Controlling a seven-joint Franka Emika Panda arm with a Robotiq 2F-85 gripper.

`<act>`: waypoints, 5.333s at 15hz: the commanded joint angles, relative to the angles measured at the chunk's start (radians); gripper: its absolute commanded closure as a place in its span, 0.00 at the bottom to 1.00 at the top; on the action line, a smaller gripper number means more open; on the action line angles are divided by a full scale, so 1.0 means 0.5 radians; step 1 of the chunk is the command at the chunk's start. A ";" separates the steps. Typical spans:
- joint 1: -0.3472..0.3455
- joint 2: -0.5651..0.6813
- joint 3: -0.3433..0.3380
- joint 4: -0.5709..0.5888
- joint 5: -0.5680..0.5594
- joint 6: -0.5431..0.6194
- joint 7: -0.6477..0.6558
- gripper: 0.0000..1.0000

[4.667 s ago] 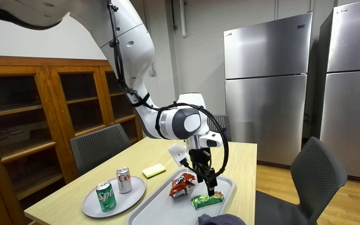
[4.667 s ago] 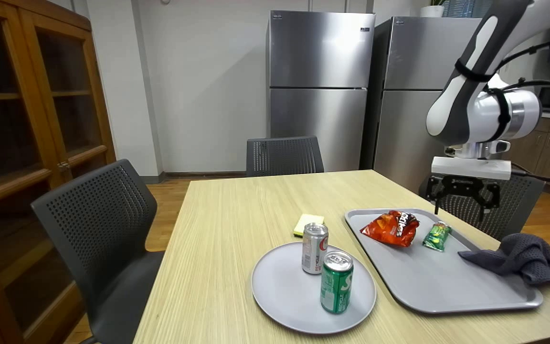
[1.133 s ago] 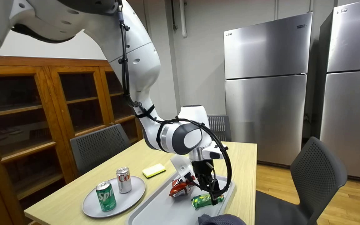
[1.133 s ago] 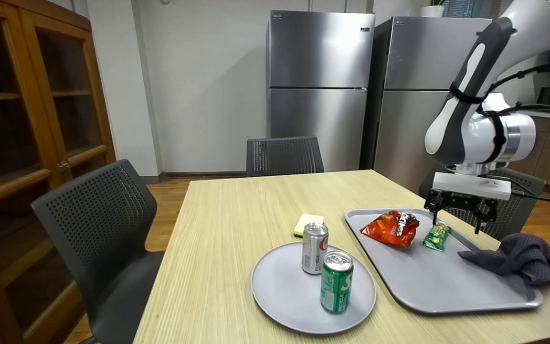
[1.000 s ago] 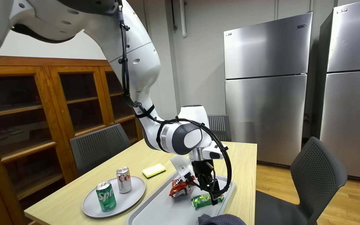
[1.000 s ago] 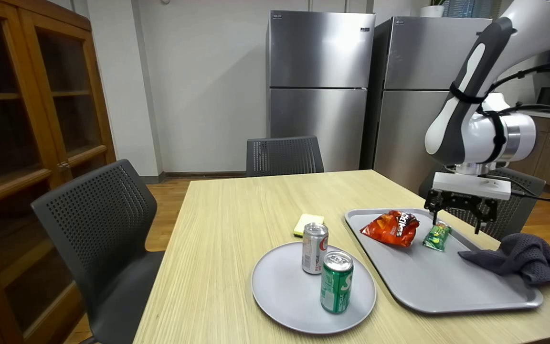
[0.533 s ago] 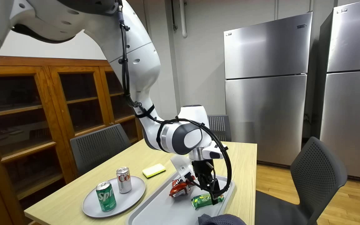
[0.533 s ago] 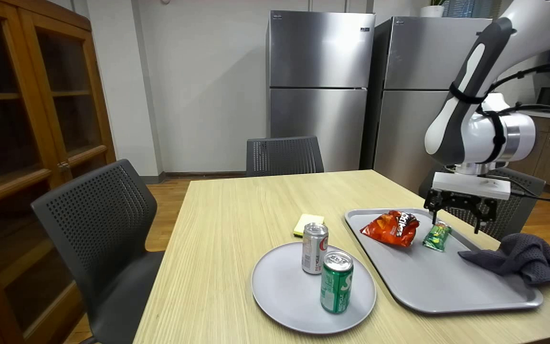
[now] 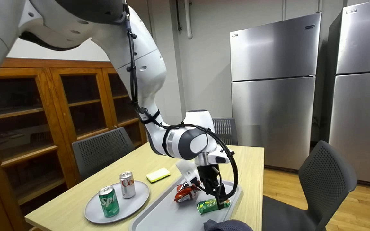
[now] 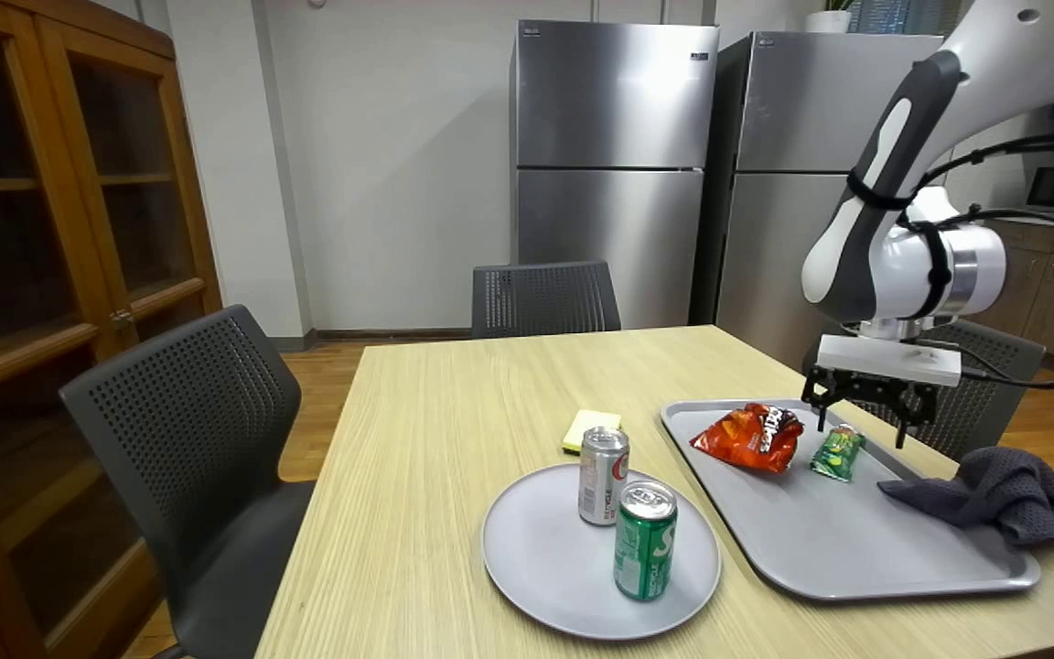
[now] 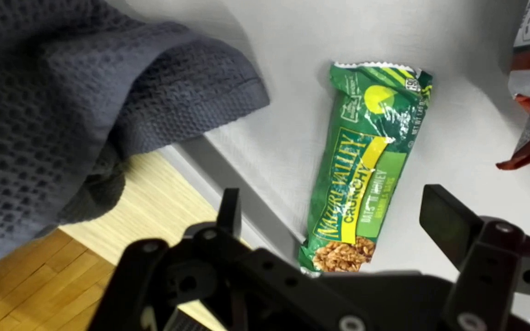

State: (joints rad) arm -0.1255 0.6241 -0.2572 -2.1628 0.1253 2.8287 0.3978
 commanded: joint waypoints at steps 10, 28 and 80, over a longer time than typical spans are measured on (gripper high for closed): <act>0.034 0.214 0.013 0.233 0.041 -0.076 -0.026 0.27; 0.026 0.044 -0.058 0.190 0.047 -0.071 -0.015 0.87; -0.196 0.710 -0.227 1.284 -0.163 -0.676 0.096 0.87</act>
State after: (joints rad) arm -0.2207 1.0088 -0.3787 -1.4911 0.0639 2.4896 0.5062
